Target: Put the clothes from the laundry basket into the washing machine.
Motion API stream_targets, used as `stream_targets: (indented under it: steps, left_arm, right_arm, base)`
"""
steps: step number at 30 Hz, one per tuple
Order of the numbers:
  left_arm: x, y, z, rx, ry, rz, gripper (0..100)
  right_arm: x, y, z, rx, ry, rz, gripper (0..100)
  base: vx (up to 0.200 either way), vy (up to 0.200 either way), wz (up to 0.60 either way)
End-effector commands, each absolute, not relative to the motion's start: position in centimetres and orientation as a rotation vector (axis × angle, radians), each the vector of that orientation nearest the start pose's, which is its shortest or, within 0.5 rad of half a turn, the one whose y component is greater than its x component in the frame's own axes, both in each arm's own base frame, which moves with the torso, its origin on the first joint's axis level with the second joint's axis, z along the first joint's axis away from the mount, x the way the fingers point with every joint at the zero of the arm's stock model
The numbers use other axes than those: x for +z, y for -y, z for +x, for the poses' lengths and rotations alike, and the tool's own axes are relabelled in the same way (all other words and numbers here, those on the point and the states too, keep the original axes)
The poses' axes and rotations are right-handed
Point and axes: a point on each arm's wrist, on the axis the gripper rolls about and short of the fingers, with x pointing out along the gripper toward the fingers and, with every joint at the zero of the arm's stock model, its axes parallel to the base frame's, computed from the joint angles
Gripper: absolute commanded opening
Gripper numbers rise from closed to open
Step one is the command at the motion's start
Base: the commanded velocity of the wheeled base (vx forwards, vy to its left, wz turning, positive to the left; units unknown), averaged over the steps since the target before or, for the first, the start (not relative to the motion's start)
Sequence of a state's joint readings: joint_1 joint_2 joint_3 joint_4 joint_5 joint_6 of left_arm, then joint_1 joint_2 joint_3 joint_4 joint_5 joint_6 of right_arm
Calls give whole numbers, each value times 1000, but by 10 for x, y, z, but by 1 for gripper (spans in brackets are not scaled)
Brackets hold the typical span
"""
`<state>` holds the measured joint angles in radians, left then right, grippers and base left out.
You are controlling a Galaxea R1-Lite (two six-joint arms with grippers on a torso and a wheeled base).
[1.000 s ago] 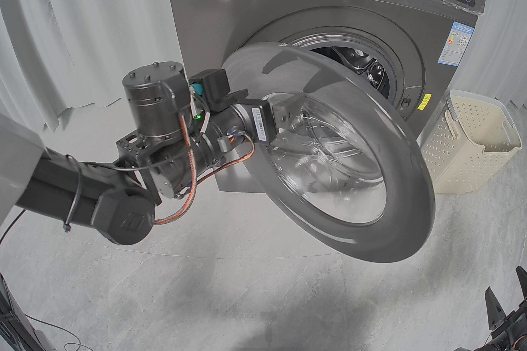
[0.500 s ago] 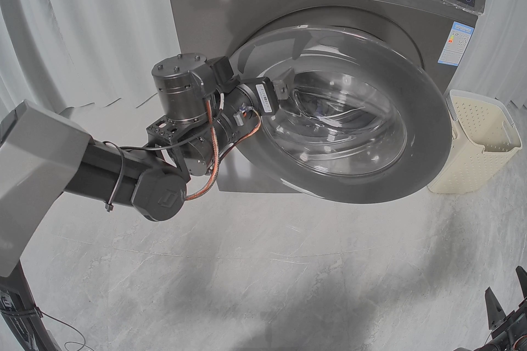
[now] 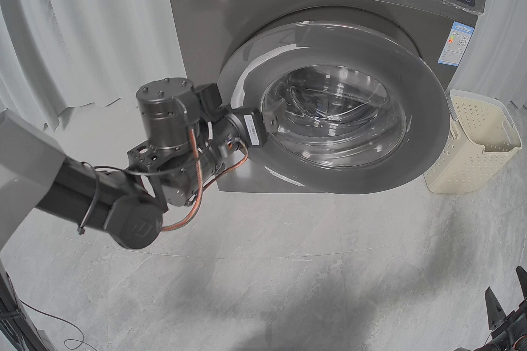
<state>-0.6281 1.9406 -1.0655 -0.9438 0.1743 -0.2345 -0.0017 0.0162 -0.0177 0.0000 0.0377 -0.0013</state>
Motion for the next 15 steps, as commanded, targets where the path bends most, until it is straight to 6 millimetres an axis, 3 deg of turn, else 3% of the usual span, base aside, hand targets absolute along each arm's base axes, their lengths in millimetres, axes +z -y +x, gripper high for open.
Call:
stream_targets:
  steps: [1, 2, 4, 5, 15]
  left_arm:
    - [210, 183, 229, -543, -31, -237, 100]
    - [209, 175, 216, -557, -39, -230, 100]
    - [208, 173, 211, -563, -45, -228, 100]
    - [207, 153, 185, -574, -41, -215, 100]
    - [196, 88, 114, -512, 39, -124, 100]
  right_arm:
    - [76, -1, -22, 37, -12, -1, 100]
    - [76, -1, -22, 37, -14, -1, 100]
    - [76, -1, -22, 37, -12, -1, 100]
    - [76, -1, -22, 37, -12, -1, 100]
    - [76, -1, -22, 37, -12, -1, 100]
  base:
    - [0, 0, 0]
    - [0, 0, 0]
    - [0, 0, 0]
    - [0, 0, 0]
    - [0, 0, 0]
